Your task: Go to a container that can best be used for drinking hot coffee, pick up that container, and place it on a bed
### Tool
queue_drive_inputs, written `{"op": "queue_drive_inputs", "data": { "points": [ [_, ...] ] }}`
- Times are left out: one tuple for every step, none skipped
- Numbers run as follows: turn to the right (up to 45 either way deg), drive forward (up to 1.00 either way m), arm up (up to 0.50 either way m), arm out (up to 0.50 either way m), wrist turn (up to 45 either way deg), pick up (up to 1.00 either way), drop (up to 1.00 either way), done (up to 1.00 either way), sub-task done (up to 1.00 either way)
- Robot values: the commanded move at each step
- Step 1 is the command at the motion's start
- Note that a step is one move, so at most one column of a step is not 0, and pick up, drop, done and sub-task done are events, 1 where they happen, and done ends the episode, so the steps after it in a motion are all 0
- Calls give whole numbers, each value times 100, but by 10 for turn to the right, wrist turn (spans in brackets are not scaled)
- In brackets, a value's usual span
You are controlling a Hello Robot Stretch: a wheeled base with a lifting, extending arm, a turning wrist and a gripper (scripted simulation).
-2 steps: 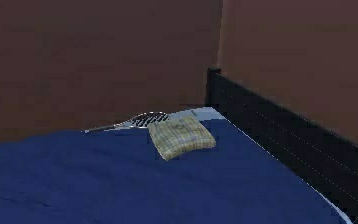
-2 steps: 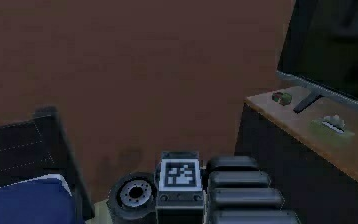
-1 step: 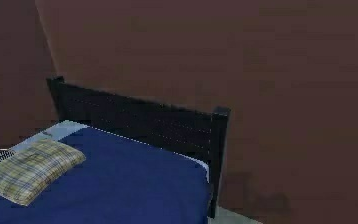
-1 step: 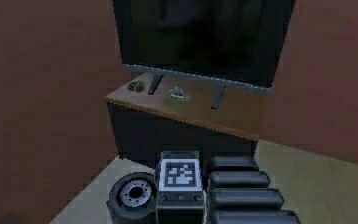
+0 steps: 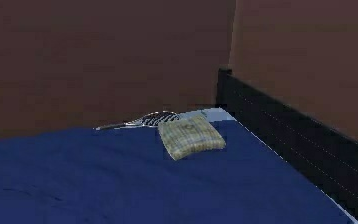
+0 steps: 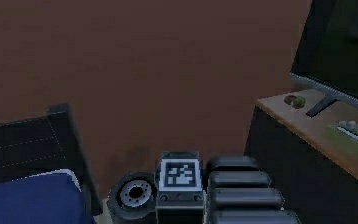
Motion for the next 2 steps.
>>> {"op": "queue_drive_inputs", "data": {
  "points": [
    [-450,0,0,0,0,0,0,0,0],
    [-300,0,0,0,0,0,0,0,0]
  ]
}}
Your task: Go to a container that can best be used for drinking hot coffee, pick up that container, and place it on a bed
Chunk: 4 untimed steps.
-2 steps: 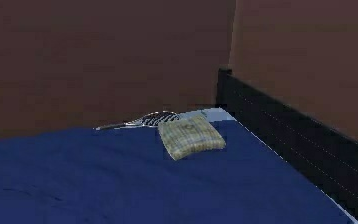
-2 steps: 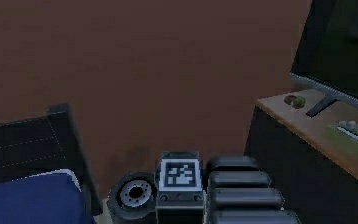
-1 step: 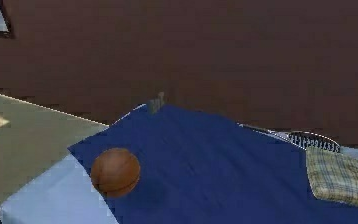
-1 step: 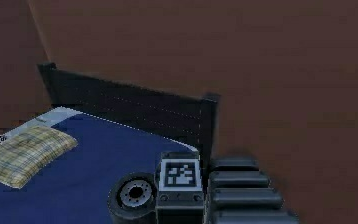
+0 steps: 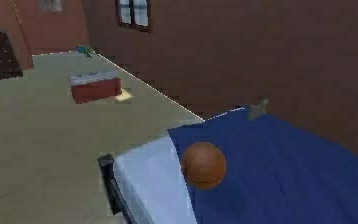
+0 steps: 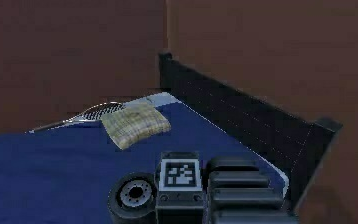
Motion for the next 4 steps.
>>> {"op": "queue_drive_inputs", "data": {
  "points": [
    [450,0,0,0,0,0,0,0,0],
    [450,0,0,0,0,0,0,0,0],
    [240,0,0,0,0,0,0,0,0],
    [-450,0,0,0,0,0,0,0,0]
  ]
}}
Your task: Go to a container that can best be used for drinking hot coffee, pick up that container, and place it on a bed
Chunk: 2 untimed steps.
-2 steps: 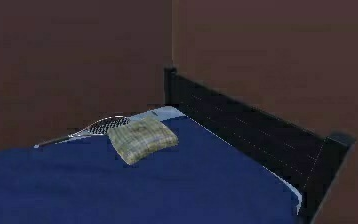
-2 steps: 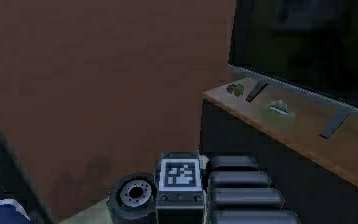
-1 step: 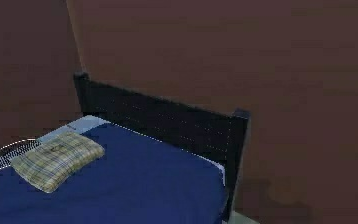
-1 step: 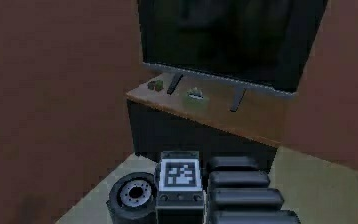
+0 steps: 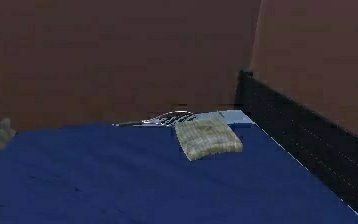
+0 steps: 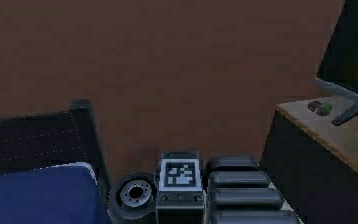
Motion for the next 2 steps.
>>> {"op": "queue_drive_inputs", "data": {
  "points": [
    [-450,0,0,0,0,0,0,0,0],
    [-270,0,0,0,0,0,0,0,0]
  ]
}}
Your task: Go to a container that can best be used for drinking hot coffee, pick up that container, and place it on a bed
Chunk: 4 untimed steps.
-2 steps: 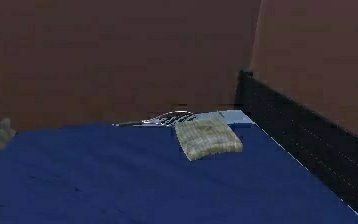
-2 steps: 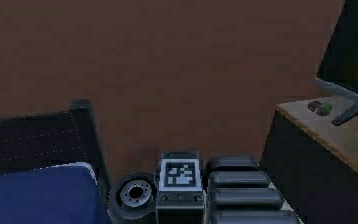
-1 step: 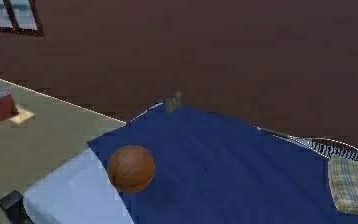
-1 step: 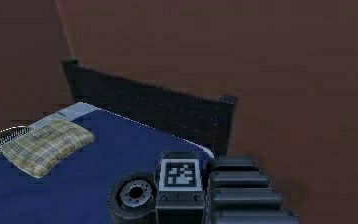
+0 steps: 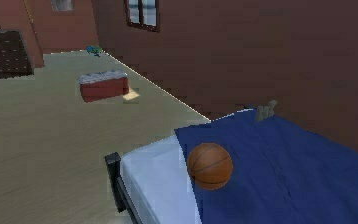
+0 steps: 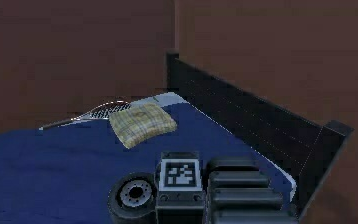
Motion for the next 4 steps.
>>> {"op": "queue_drive_inputs", "data": {
  "points": [
    [0,0,0,48,0,0,0,0,0],
    [0,0,0,0,390,0,0,0,0],
    [0,0,-26,0,0,0,0,0,0],
    [0,0,-32,0,0,0,0,0,0]
  ]
}}
